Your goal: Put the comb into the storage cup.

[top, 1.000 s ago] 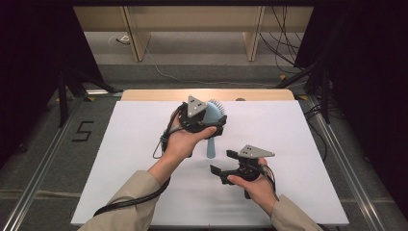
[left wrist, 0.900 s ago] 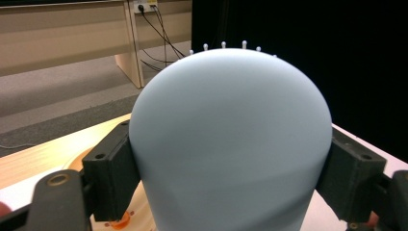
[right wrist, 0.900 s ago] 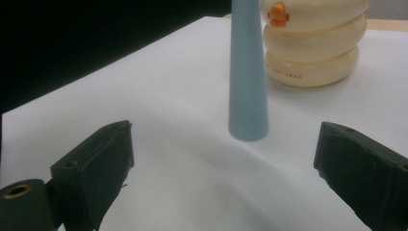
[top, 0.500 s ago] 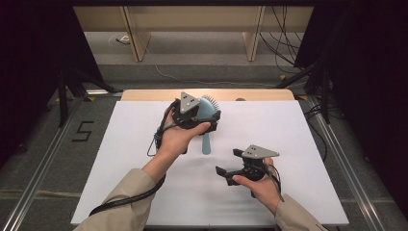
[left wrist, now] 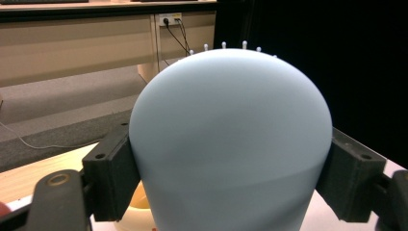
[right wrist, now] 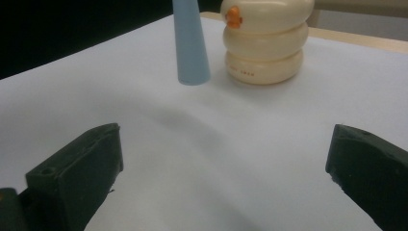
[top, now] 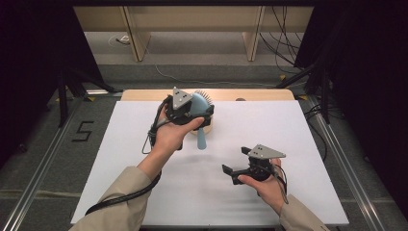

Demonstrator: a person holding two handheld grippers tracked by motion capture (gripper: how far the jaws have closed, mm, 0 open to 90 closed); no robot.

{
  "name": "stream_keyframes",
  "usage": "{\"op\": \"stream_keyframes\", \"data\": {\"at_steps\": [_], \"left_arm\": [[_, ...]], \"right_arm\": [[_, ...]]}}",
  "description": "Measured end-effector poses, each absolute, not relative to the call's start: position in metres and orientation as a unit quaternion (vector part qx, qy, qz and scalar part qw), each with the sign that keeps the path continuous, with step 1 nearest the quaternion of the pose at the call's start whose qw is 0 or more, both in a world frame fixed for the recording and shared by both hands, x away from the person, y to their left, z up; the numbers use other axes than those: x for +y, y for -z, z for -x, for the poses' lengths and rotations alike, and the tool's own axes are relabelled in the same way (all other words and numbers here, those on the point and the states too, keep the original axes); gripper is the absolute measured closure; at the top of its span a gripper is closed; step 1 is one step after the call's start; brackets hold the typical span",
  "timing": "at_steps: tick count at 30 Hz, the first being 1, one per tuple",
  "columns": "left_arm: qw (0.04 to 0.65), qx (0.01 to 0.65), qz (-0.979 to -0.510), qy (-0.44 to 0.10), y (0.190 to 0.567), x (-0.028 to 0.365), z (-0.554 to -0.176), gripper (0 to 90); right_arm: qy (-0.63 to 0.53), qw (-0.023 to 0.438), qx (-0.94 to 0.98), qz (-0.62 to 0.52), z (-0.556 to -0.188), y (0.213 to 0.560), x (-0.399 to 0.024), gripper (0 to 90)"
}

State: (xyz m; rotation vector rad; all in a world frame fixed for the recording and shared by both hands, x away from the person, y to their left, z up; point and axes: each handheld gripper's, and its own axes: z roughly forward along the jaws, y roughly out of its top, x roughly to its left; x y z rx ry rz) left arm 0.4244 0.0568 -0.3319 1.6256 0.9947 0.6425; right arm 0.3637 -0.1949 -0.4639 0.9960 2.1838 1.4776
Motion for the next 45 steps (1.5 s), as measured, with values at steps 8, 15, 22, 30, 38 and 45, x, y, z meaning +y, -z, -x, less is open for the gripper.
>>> {"op": "stream_keyframes", "data": {"at_steps": [8, 15, 22, 30, 38, 45], "left_arm": [[0.539, 0.426, -0.67, -0.28, 0.33, 0.062, -0.427, 19.3], [0.539, 0.427, -0.669, -0.282, 0.331, 0.064, -0.427, 19.3], [0.541, 0.432, -0.663, -0.283, 0.328, 0.068, -0.429, 19.3], [0.539, 0.435, -0.663, -0.284, 0.328, 0.069, -0.431, 19.3], [0.54, 0.434, -0.662, -0.287, 0.325, 0.069, -0.433, 19.3], [0.54, 0.435, -0.659, -0.291, 0.323, 0.069, -0.436, 19.3]], "right_arm": [[-0.519, 0.171, 0.761, -0.351, -0.362, 0.461, -0.203, 0.2], [-0.52, 0.18, 0.755, -0.356, -0.36, 0.459, -0.211, 0.2], [-0.518, 0.194, 0.752, -0.36, -0.358, 0.457, -0.22, 0.2], [-0.514, 0.203, 0.747, -0.369, -0.356, 0.456, -0.233, 0.2], [-0.51, 0.213, 0.747, -0.37, -0.353, 0.456, -0.24, 0.1], [-0.512, 0.212, 0.744, -0.374, -0.352, 0.456, -0.246, 0.2]]}}
